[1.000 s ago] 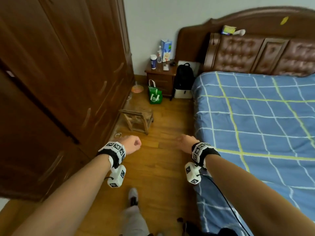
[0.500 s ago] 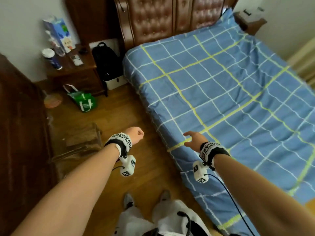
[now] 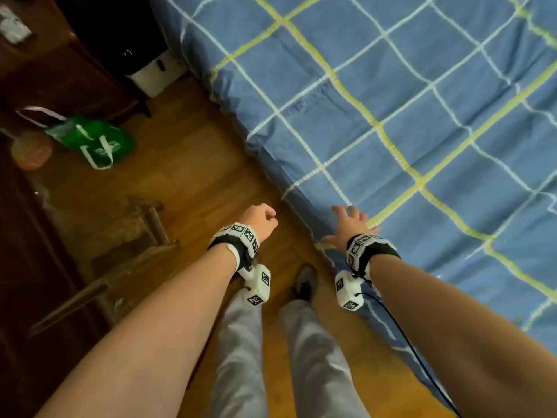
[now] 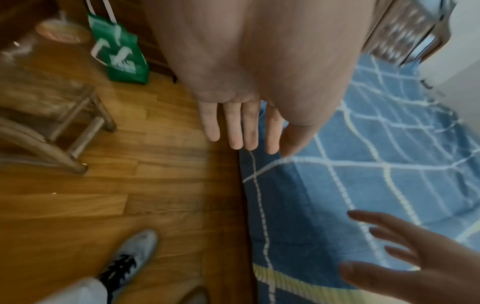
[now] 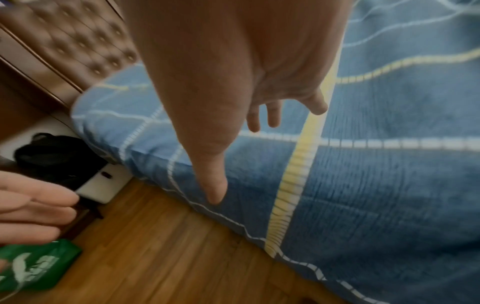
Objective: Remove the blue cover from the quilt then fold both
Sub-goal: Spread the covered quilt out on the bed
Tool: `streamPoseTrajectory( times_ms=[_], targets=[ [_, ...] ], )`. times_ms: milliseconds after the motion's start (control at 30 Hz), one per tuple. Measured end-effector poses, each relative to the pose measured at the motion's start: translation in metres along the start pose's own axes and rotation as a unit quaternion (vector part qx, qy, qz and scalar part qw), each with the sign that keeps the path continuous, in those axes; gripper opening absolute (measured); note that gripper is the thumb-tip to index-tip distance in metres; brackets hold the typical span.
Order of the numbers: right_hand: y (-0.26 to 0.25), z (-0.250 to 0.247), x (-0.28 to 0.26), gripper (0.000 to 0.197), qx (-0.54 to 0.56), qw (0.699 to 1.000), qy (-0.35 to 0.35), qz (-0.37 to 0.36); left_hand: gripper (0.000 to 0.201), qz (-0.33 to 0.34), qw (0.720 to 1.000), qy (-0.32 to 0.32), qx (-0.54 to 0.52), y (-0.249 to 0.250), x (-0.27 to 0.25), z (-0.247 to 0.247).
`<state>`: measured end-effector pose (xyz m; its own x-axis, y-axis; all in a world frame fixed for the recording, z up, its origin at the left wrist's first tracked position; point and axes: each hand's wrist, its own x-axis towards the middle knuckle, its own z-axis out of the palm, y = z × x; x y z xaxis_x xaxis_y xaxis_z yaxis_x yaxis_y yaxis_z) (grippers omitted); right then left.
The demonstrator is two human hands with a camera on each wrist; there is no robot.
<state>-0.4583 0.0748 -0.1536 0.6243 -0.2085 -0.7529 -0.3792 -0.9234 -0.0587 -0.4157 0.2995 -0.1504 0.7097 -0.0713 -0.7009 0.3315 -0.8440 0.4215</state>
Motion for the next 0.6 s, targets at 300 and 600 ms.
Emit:
streamPoseTrajectory(
  times_ms=[300,600],
  targets=[
    [0.048,0.049,0.079,0.030,0.066,0.981,0.184,0.005,0.057,-0.109,0.975,-0.102,-0.165,-0.014,0.129,0.131],
    [0.122,-0.068,0.034,0.022,0.315,0.889,0.333,-0.004,0.104,-0.194,0.812,-0.221,-0.504,0.100,0.094,0.127]
  ],
)
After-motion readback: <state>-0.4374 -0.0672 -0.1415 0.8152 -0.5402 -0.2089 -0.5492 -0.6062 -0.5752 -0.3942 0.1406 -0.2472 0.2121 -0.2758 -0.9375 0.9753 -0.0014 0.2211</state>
